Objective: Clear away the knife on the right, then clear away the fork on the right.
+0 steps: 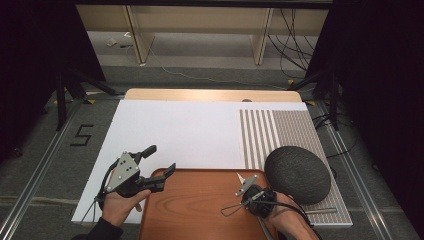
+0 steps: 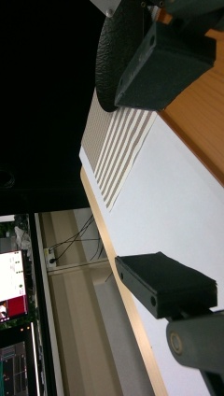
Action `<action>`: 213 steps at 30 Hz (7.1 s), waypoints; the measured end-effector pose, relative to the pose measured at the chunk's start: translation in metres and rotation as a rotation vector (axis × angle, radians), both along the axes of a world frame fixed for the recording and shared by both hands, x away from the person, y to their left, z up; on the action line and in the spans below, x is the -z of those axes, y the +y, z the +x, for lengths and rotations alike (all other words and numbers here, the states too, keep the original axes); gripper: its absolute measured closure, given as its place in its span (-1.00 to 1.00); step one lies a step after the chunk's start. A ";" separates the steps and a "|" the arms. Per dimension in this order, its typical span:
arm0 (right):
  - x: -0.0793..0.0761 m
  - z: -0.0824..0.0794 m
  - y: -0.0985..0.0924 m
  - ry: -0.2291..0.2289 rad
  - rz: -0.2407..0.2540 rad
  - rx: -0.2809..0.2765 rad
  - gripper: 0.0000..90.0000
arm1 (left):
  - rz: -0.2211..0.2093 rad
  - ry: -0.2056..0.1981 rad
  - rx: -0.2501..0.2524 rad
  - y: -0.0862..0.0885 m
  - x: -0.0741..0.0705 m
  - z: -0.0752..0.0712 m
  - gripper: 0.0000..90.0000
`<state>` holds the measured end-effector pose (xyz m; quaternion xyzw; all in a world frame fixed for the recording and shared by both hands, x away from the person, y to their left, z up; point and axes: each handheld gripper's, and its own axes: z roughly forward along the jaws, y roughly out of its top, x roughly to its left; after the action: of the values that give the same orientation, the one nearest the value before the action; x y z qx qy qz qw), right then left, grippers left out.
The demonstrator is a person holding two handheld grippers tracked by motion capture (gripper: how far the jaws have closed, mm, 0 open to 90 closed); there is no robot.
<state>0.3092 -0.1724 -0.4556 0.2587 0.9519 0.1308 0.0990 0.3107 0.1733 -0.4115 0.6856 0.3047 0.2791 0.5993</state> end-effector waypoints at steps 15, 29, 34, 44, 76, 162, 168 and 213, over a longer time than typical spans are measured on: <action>-0.002 -0.002 -0.019 0.046 -0.028 0.048 1.00 | -0.003 -0.003 0.001 0.000 -0.001 0.000 -0.58; -0.015 0.002 -0.035 0.081 0.125 0.057 0.61 | -0.001 -0.004 0.002 0.000 0.000 0.000 -0.58; -0.021 0.003 -0.041 0.083 0.243 0.087 0.20 | -0.004 -0.004 0.003 0.000 0.000 0.000 -0.58; -0.036 0.002 -0.046 0.072 0.445 0.127 -0.24 | -0.003 -0.004 0.003 0.000 -0.001 0.000 -0.58; -0.052 -0.001 -0.095 -0.053 0.652 0.276 -0.44 | -0.003 0.003 0.011 -0.002 -0.001 0.001 -0.58; -0.013 -0.028 -0.197 -0.003 0.203 0.554 -0.44 | -0.004 -0.002 0.015 -0.002 -0.002 -0.002 -0.58; -0.009 -0.027 -0.196 0.016 0.176 0.547 -0.45 | -0.004 -0.004 0.018 -0.002 -0.002 -0.002 -0.58; -0.005 -0.028 -0.171 0.065 -0.012 0.322 0.33 | 0.001 -0.004 0.014 -0.003 -0.001 -0.001 -0.57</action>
<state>0.2809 -0.3434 -0.4504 0.4114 0.9016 0.0993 0.0894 0.3096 0.1706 -0.4103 0.6874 0.2984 0.2766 0.6016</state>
